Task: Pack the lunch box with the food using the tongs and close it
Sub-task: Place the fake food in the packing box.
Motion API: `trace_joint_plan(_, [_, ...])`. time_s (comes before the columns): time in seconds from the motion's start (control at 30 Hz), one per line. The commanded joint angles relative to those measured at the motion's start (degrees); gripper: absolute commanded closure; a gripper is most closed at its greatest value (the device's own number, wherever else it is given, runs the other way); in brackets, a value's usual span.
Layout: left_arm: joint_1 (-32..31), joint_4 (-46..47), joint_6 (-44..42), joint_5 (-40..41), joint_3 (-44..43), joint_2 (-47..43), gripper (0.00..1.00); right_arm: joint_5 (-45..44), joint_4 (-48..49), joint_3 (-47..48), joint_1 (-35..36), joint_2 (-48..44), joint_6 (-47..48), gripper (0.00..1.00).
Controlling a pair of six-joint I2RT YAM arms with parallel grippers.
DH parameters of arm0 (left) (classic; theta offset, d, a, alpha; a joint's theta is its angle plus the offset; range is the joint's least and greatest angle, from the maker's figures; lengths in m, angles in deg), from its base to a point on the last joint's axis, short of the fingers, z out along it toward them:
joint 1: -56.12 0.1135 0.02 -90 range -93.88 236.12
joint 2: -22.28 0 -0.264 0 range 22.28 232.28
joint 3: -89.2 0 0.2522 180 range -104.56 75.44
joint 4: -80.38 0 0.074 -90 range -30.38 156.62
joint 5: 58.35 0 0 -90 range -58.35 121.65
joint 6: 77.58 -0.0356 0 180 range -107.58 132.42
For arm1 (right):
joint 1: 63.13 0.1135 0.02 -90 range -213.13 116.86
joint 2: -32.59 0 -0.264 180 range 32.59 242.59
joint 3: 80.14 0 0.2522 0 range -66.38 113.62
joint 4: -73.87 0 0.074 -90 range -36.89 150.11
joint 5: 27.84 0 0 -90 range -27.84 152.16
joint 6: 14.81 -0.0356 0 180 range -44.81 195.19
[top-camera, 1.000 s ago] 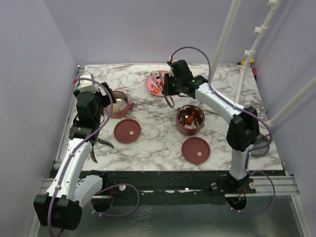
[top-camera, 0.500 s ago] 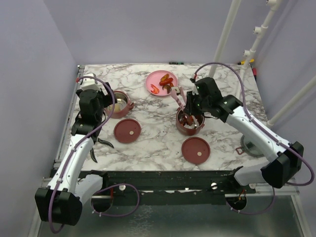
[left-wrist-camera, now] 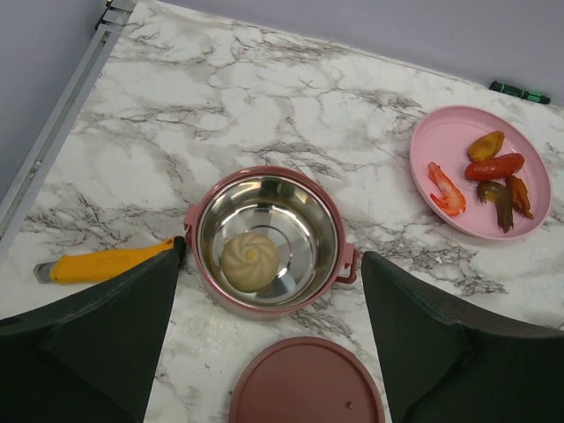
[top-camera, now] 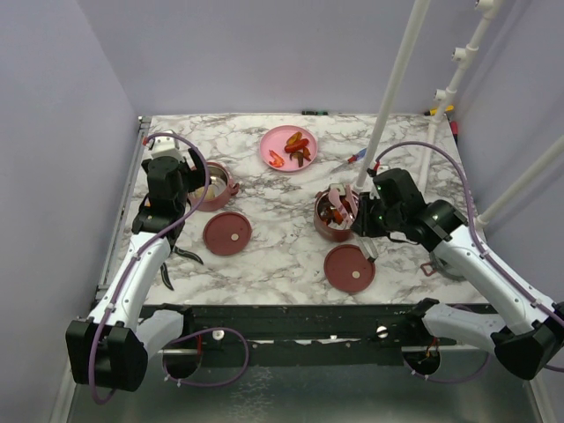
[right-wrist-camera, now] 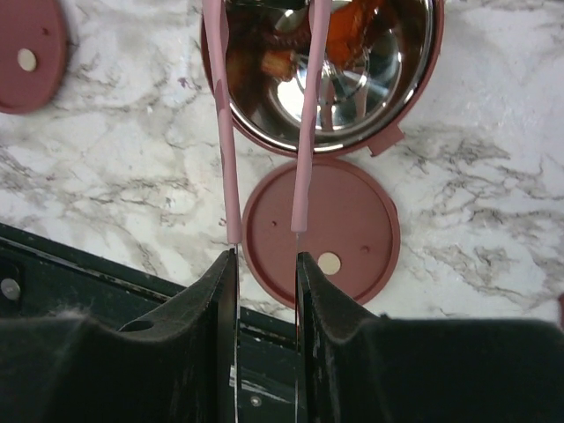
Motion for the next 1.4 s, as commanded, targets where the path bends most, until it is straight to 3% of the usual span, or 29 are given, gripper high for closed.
trace_joint_plan(0.0, [0.23,0.83,-0.49,-0.34,0.39,-0.61,0.14,-0.78,-2.95,-2.09,0.19,-0.55,-1.88,0.71])
trace_joint_plan(0.1, [0.25,0.84,-0.49,-0.40,0.39,-0.54,0.14,-0.61,-2.31,-2.73,0.19,-0.13,-2.37,0.69])
trace_joint_plan(0.4, [0.29,0.70,-0.13,-1.03,0.39,-1.43,0.14,-1.53,-0.89,-3.68,0.13,1.23,-2.91,0.52])
trace_joint_plan(1.0, [0.27,0.73,-0.28,0.23,0.66,-3.54,0.14,-0.49,4.62,1.07,0.21,2.00,-0.90,0.56])
trace_joint_plan(1.37, [0.27,0.76,-0.38,0.28,0.66,-4.23,0.14,2.95,11.28,12.42,0.16,17.14,4.55,0.58])
